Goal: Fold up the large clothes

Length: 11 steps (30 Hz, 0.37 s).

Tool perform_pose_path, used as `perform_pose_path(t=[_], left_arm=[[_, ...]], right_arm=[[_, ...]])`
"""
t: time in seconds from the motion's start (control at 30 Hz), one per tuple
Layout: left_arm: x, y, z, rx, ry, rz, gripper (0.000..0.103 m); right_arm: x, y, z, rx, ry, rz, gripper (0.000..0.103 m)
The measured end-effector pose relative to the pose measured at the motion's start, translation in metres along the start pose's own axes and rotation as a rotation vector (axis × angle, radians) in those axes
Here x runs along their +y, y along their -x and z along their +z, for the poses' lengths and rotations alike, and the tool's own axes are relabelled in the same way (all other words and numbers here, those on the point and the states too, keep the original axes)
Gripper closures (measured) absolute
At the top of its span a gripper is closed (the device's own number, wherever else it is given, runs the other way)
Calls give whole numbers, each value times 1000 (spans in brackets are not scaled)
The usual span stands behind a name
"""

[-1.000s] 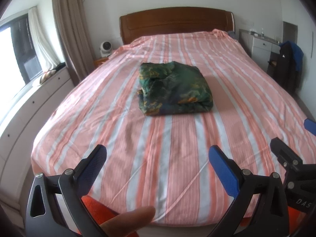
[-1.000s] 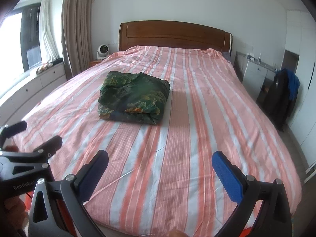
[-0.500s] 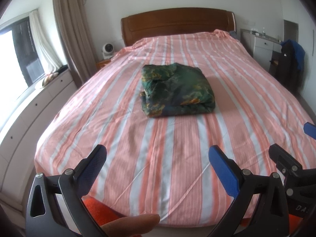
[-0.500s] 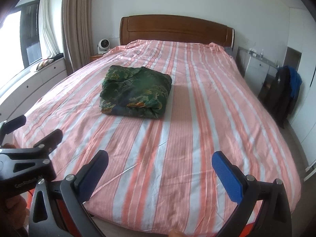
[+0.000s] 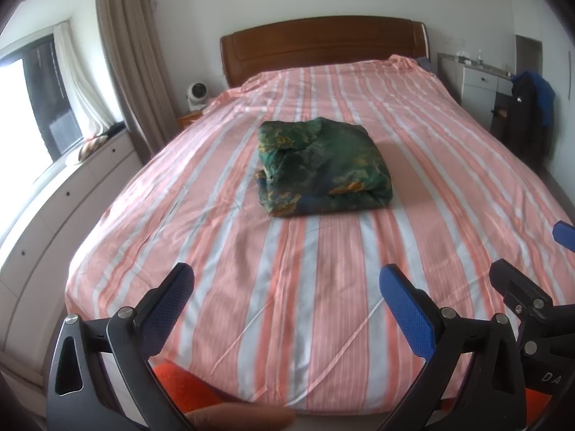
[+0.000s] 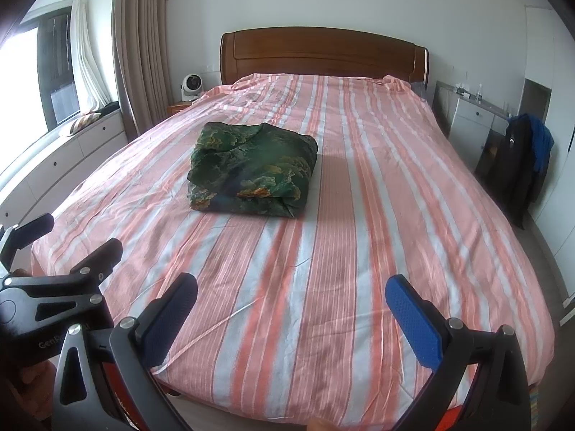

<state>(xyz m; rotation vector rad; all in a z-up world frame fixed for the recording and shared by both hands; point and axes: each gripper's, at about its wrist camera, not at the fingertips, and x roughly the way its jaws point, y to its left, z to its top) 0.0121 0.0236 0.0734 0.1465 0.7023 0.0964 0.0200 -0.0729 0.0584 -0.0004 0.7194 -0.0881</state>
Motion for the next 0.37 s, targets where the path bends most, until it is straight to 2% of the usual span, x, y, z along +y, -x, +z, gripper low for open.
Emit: perform_pose_path(t=[0.23,0.37], left_arm=[[1,2,1,-13,-4,-30,0],[1,7,0,-46,-5,-17,0]], right_arm=[[0,-3,-3,9,-3,-5,0],[-1,-5,-3,15,-8,-10,0]])
